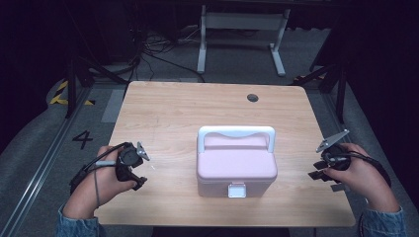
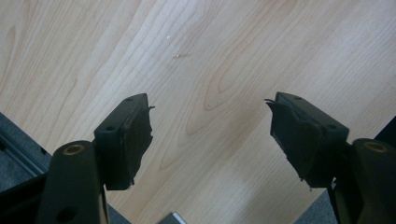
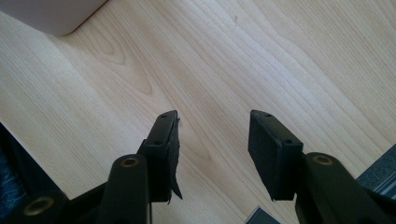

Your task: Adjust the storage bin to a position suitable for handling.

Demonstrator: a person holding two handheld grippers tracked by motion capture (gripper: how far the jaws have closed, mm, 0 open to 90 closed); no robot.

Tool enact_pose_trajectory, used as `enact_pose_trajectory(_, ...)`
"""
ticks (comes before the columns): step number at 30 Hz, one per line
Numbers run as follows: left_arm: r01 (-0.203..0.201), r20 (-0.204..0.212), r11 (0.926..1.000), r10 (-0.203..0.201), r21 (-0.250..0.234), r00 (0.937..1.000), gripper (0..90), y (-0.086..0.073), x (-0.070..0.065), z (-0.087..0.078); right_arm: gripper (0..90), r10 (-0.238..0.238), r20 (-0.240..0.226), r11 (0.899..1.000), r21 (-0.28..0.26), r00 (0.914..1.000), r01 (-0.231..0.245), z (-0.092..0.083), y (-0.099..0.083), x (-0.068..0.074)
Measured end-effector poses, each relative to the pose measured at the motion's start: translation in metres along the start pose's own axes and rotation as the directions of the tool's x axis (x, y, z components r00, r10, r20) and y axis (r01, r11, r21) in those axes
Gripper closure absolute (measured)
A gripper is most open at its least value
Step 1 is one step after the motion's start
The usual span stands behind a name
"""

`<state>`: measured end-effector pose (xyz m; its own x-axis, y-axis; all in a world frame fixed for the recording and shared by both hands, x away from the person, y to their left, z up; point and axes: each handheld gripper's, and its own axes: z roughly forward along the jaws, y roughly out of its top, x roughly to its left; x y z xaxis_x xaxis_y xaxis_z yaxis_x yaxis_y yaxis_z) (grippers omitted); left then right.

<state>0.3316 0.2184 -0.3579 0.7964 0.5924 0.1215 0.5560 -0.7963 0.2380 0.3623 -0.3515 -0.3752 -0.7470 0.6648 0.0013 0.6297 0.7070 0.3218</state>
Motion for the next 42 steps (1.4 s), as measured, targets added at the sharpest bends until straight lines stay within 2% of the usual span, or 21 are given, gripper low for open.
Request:
enact_pose_trajectory(2,0.004,0.006,1.0000,-0.004,0.001,1.0000,36.0,0.001,-0.001,-0.001,52.4,-0.003,0.007,1.000,-0.005,1.0000,0.003,0.001,0.000,-0.001)
enact_pose_trajectory(6,-0.003,0.002,0.9989,0.003,-0.046,1.0000,43.6,0.005,-0.001,-0.009,51.6,-0.004,0.000,1.000,-0.004,1.0000,0.004,0.002,-0.001,0.000)
enact_pose_trajectory(7,0.000,0.022,0.9978,0.002,-0.066,0.9998,44.6,0.007,-0.002,-0.012,51.4,-0.005,-0.001,1.000,-0.007,1.0000,0.005,0.002,-0.001,0.000)
enact_pose_trajectory(8,0.000,0.022,0.9978,0.002,-0.066,0.9998,45.1,0.007,-0.002,-0.012,51.2,-0.005,-0.003,1.000,-0.007,1.0000,0.005,0.002,-0.002,0.000)
enact_pose_trajectory(9,-0.008,0.030,0.9961,0.010,-0.088,0.9995,45.1,0.009,-0.002,-0.015,51.2,-0.005,-0.003,1.000,-0.007,1.0000,0.005,0.002,-0.002,0.000)
enact_pose_trajectory(10,0.005,0.047,0.9917,0.002,-0.128,0.9989,47.1,0.012,-0.003,-0.018,51.2,-0.004,0.004,1.000,-0.009,1.0000,0.004,0.001,-0.003,0.000)
enact_pose_trajectory(11,0.010,0.044,0.9909,-0.005,-0.134,0.9990,48.6,0.013,-0.003,-0.020,51.1,-0.002,0.004,1.000,-0.008,1.0000,0.002,0.001,-0.004,0.000)
enact_pose_trajectory(17,0.012,0.070,0.9907,-0.002,-0.135,0.9975,49.7,0.020,-0.004,-0.030,50.2,-0.008,0.006,1.000,-0.002,0.9999,0.008,0.001,-0.005,0.003)
enact_pose_trajectory(19,-0.007,0.058,0.9924,0.014,-0.123,0.9982,48.6,0.027,-0.004,-0.037,50.2,-0.011,0.023,1.000,0.007,0.9997,0.011,0.002,-0.004,0.005)
enact_pose_trajectory(22,-0.049,0.060,0.9895,0.058,-0.136,0.9965,45.8,0.037,-0.005,-0.043,49.8,-0.021,0.001,1.000,0.008,0.9998,0.021,0.004,-0.003,0.010)
enact_pose_trajectory(26,-0.074,0.064,0.9871,0.084,-0.142,0.9944,43.6,0.050,-0.005,-0.048,48.9,-0.030,-0.008,0.999,0.014,0.9995,0.030,0.009,-0.003,0.014)
enact_pose_trajectory(27,-0.084,0.066,0.9851,0.095,-0.150,0.9933,42.8,0.053,-0.004,-0.048,48.8,-0.030,-0.010,0.999,0.015,0.9995,0.030,0.010,-0.003,0.015)
enact_pose_trajectory(30,-0.069,0.085,0.9764,0.088,-0.204,0.9925,37.1,0.063,-0.001,-0.051,48.1,-0.030,-0.010,0.999,0.019,0.9995,0.031,0.013,-0.004,0.015)
enact_pose_trajectory(32,-0.063,0.093,0.9712,0.086,-0.230,0.9919,38.2,0.068,0.000,-0.053,47.3,-0.025,-0.022,1.000,0.015,0.9994,0.026,0.014,-0.005,0.015)
enact_pose_trajectory(34,-0.071,0.084,0.9701,0.092,-0.232,0.9921,38.1,0.074,0.001,-0.058,47.3,-0.015,-0.024,1.000,0.009,0.9996,0.015,0.013,-0.007,0.013)
enact_pose_trajectory(36,-0.071,0.084,0.9659,0.095,-0.249,0.9919,37.7,0.079,0.000,-0.063,47.3,-0.007,-0.008,1.000,0.011,0.9999,0.007,0.013,-0.009,0.011)
enact_pose_trajectory(39,-0.083,0.095,0.9596,0.112,-0.269,0.9891,37.0,0.089,-0.001,-0.070,47.2,-0.004,-0.012,1.000,0.007,0.9999,0.004,0.013,-0.010,0.011)
enact_pose_trajectory(42,-0.102,0.080,0.9584,0.128,-0.266,0.9886,35.5,0.099,-0.004,-0.075,47.0,-0.004,-0.017,1.000,0.007,0.9998,0.004,0.013,-0.010,0.012)
